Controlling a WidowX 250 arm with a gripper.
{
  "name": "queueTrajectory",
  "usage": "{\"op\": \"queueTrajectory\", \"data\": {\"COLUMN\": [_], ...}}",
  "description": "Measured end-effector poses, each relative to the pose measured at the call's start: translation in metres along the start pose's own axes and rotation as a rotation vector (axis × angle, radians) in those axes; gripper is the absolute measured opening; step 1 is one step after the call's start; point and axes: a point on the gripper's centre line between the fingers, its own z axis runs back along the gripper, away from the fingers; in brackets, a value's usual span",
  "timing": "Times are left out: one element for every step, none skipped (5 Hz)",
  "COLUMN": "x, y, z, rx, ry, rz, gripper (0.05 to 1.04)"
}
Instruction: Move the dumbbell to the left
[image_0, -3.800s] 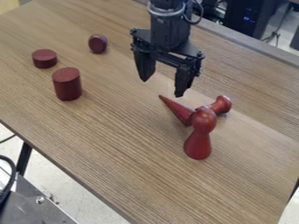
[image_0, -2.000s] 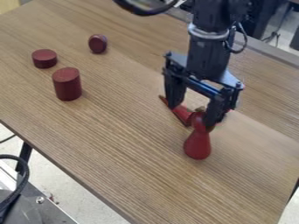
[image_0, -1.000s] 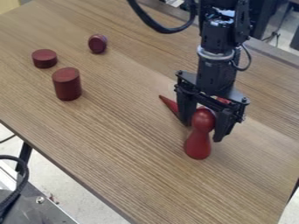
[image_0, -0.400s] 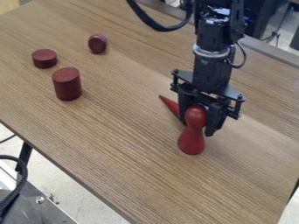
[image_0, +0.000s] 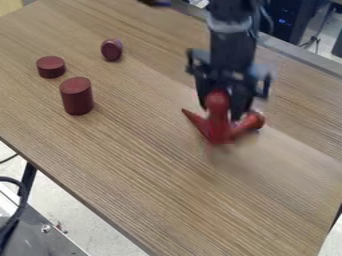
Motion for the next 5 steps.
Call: {"op": "queueTrajectory", "data": {"x": [0.013,0.03,0.046,0.063,0.074], "y": [0.019,0.041,0.064,0.084,0.099], "z": [0.023,0.028,0.022,0.017,0.019], "rx": [0.006,-0.001,0.006,0.039,0.071], "ry": [-0.088,-0.099,-0.076,-0.091,-0.1], "rz": [0.056,0.096,0.139,0.163,0.191], "gripper": [0.581,0.581,0.581,0.581,0.581]}}
